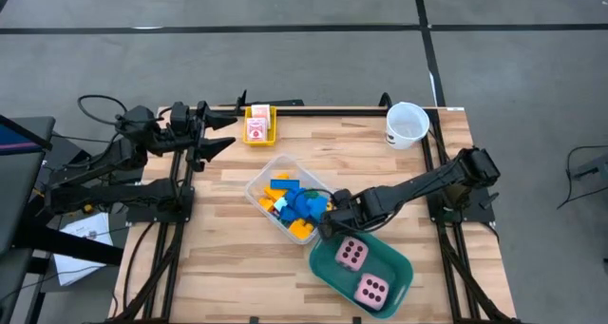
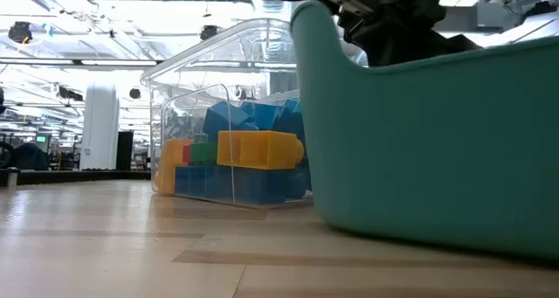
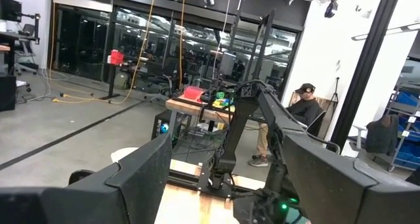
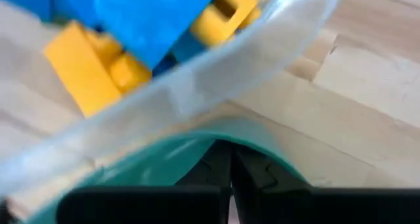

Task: Pick & Place Toys
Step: Adjust the green bin on the table, then return to Home Position

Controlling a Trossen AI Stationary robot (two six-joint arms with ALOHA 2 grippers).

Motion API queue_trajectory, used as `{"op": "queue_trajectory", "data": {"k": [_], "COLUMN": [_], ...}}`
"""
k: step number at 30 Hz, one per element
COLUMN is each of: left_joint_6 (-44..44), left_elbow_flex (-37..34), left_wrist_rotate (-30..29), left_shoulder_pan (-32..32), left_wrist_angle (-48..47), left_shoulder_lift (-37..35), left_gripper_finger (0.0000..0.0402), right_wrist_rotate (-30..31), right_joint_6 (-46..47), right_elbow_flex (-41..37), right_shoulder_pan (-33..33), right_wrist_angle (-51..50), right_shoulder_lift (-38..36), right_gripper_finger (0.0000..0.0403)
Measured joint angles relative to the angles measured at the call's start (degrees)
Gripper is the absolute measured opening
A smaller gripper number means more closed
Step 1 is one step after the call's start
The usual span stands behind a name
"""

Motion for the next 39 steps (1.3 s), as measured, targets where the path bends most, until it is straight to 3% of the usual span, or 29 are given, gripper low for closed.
{"op": "queue_trajectory", "data": {"k": [16,23,32,39], "left_joint_6": [0.2,0.1,0.2,6.0], "left_elbow_flex": [0.0,0.0,0.0,0.0], "left_wrist_rotate": [0.0,0.0,0.0,1.3], "left_shoulder_pan": [0.0,0.0,0.0,0.0], "left_wrist_angle": [0.0,0.0,0.1,-1.0], "left_shoulder_lift": [0.0,0.0,0.0,0.1], "left_gripper_finger": [0.0289,0.0289,0.0289,0.0283], "right_wrist_rotate": [6.8,10.8,21.8,39.6], "right_joint_6": [12.4,13.1,9.8,7.1], "right_elbow_flex": [0.1,0.0,0.0,0.0], "right_shoulder_pan": [0.4,1.6,8.1,12.0], "right_wrist_angle": [-4.4,-5.8,-5.1,-7.4], "right_shoulder_lift": [-0.8,-2.7,-9.9,-19.0], "right_gripper_finger": [0.0,0.0,0.0,0.0]}}
